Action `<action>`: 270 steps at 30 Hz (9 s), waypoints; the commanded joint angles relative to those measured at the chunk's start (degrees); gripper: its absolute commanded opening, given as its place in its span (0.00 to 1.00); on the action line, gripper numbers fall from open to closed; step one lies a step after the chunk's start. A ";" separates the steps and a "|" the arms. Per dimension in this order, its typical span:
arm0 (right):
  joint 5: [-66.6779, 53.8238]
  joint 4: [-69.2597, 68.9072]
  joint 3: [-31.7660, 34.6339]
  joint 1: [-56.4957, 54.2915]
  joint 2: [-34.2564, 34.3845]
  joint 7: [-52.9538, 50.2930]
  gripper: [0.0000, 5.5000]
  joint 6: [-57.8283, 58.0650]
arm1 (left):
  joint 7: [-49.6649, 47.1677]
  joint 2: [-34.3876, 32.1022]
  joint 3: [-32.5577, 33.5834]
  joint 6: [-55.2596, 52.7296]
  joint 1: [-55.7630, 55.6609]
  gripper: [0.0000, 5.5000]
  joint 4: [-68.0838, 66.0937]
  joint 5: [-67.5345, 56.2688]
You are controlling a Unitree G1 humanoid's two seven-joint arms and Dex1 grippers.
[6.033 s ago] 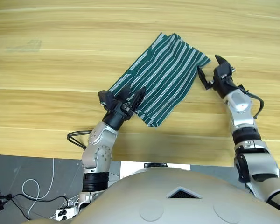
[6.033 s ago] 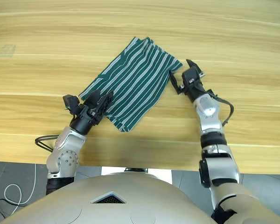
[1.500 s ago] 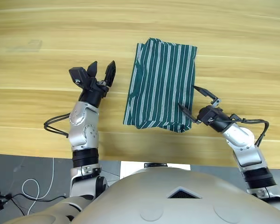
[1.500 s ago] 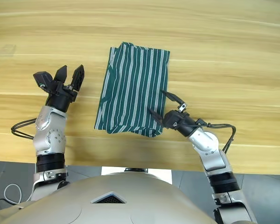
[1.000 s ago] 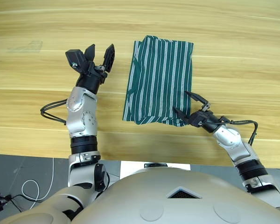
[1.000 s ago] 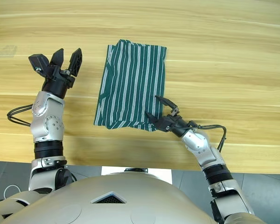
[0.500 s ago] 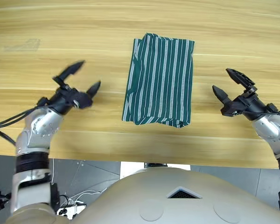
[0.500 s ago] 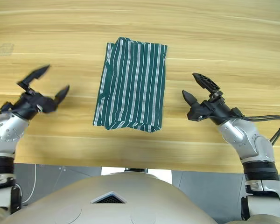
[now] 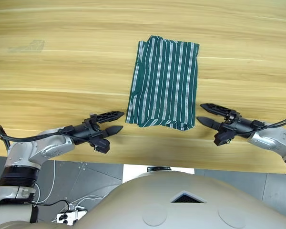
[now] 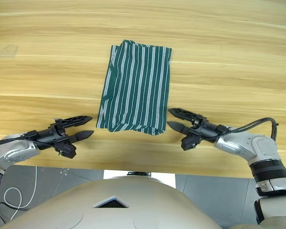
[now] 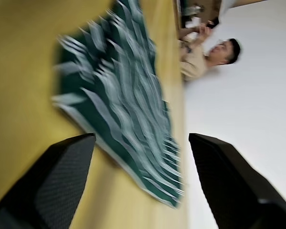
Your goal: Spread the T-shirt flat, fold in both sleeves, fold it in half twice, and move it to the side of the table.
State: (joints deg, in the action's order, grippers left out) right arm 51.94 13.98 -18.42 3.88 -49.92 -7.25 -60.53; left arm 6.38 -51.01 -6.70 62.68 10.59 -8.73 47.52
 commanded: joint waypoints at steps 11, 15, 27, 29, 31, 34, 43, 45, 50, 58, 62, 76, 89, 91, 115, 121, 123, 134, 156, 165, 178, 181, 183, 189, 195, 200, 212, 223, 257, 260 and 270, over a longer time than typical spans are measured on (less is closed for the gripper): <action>-18.32 -4.31 -1.55 3.61 -6.85 18.45 0.66 1.67 | 0.78 -2.27 -6.79 0.95 -9.68 0.72 -9.55 0.68; -18.85 -2.98 -2.55 1.24 -3.32 20.05 0.66 2.39 | 1.13 -0.58 -10.57 2.35 -15.32 0.72 -13.20 0.89; -17.10 2.25 -3.75 -3.35 2.88 20.39 0.66 1.26 | 3.92 2.15 -18.52 5.47 -21.50 0.72 -18.12 -2.49; -16.70 3.17 -3.96 -4.16 3.67 20.26 0.66 1.18 | 4.35 2.66 -19.40 5.81 -22.29 0.72 -18.87 -3.21; -16.45 3.91 -4.39 -4.86 4.54 20.32 0.66 0.87 | 4.45 3.24 -20.18 5.99 -23.25 0.72 -19.91 -3.17; -16.23 5.33 -5.27 -5.58 5.29 20.89 0.66 0.35 | 3.54 3.65 -20.57 5.64 -24.40 0.72 -21.83 -2.55; -16.39 7.68 -6.65 -6.94 6.45 21.56 0.42 -0.56 | 0.25 6.13 -23.60 6.04 -28.37 0.59 -27.78 1.68; -16.33 7.59 -6.90 -6.91 6.79 21.67 0.34 -0.39 | -0.49 6.60 -24.49 6.41 -29.49 0.52 -28.89 2.53; -16.80 8.16 -7.28 -7.42 7.64 22.10 0.17 -0.08 | -1.90 6.94 -26.23 7.27 -31.28 0.36 -30.96 3.71; -17.90 9.14 -7.50 -8.63 9.55 22.48 0.03 0.50 | -3.39 7.48 -28.46 7.57 -32.51 0.16 -33.58 4.59; -18.00 9.68 -7.51 -9.20 10.11 22.73 0.03 0.55 | -3.75 7.25 -29.20 7.81 -32.71 0.08 -34.08 4.59; -17.55 11.15 -7.21 -10.93 10.56 22.69 0.03 -0.22 | -3.56 6.12 -28.95 8.17 -31.52 0.01 -35.43 2.03; -31.78 -2.19 -2.76 -0.81 0.59 29.87 0.03 4.41 | 11.77 -1.40 -23.93 -4.49 -10.65 0.01 -10.90 -31.86; -35.63 -6.01 -1.98 3.26 -2.50 31.95 0.03 5.74 | 14.41 -2.38 -23.14 -7.61 -7.34 0.01 -7.40 -34.88; -53.89 6.17 4.09 -14.67 19.64 35.06 0.03 29.53 | 32.75 23.54 -9.20 -45.35 -20.51 0.01 -11.67 -73.16; -50.94 19.77 4.42 -23.74 28.67 32.78 0.03 30.05 | 32.67 32.50 -3.83 -51.15 -31.11 0.01 -26.83 -70.71; -50.12 23.71 4.83 -26.47 30.75 31.82 0.03 29.97 | 31.48 34.15 -2.62 -51.36 -33.69 0.01 -31.40 -68.86; -47.13 46.64 10.13 -39.63 39.24 19.78 0.26 33.31 | 30.16 37.01 5.66 -50.41 -35.57 0.18 -43.41 -65.04; -44.14 26.15 7.16 -26.85 41.19 24.86 0.45 31.72 | 40.62 44.08 11.60 -56.31 -7.29 0.62 -0.08 -76.90; -41.97 52.12 9.36 -46.57 46.99 14.84 0.45 43.04 | 30.33 49.77 7.73 -62.01 -10.51 0.62 2.68 -74.81; -49.02 62.30 21.77 -54.63 48.64 7.10 0.45 57.89 | 16.14 52.44 -1.51 -67.37 -22.53 0.62 -8.99 -57.50; -52.34 62.85 26.58 -55.86 48.27 4.77 0.45 60.17 | 14.59 52.17 0.62 -66.31 -27.07 0.62 -21.39 -56.60; -53.21 62.91 28.20 -56.39 48.34 4.44 0.45 60.49 | 14.43 51.63 1.10 -64.83 -27.15 0.62 -26.73 -55.84; -51.83 62.58 27.87 -54.37 47.97 4.64 0.45 60.68 | 11.37 48.60 5.16 -63.69 -23.53 0.62 -32.73 -55.78; -52.92 60.19 28.82 -49.06 45.73 5.91 0.45 59.13 | 19.69 47.16 3.02 -63.77 -10.25 0.62 -12.22 -59.27; -64.32 28.09 29.94 -35.13 48.08 24.44 0.45 50.79 | 26.42 44.14 -5.89 -64.33 2.01 0.62 2.62 -58.25; -59.68 -10.66 12.50 -9.70 45.25 32.57 0.45 57.13 | 32.23 41.25 -7.43 -61.94 5.97 0.62 4.66 -60.71; -44.11 42.77 5.90 -41.93 49.58 23.03 0.45 52.63 | 35.48 49.34 -7.33 -55.65 3.82 0.62 2.46 -67.65; -59.74 54.66 38.25 -41.02 27.43 -8.89 0.45 51.49 | 14.94 50.12 22.88 -54.42 1.89 0.62 7.57 -80.50; -51.48 39.09 30.63 -34.81 30.01 -8.53 0.45 29.73 | 9.07 49.37 23.75 -48.21 -4.99 0.62 -0.13 -72.32; -41.43 44.03 23.72 -34.08 37.07 -15.30 0.45 21.28 | -18.93 44.79 14.93 -32.55 -39.66 0.62 -40.21 -40.23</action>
State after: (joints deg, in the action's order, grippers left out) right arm 9.85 55.07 6.07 -28.12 -14.13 -21.94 -39.41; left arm -7.10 -5.50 10.50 28.04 -22.61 -41.03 2.45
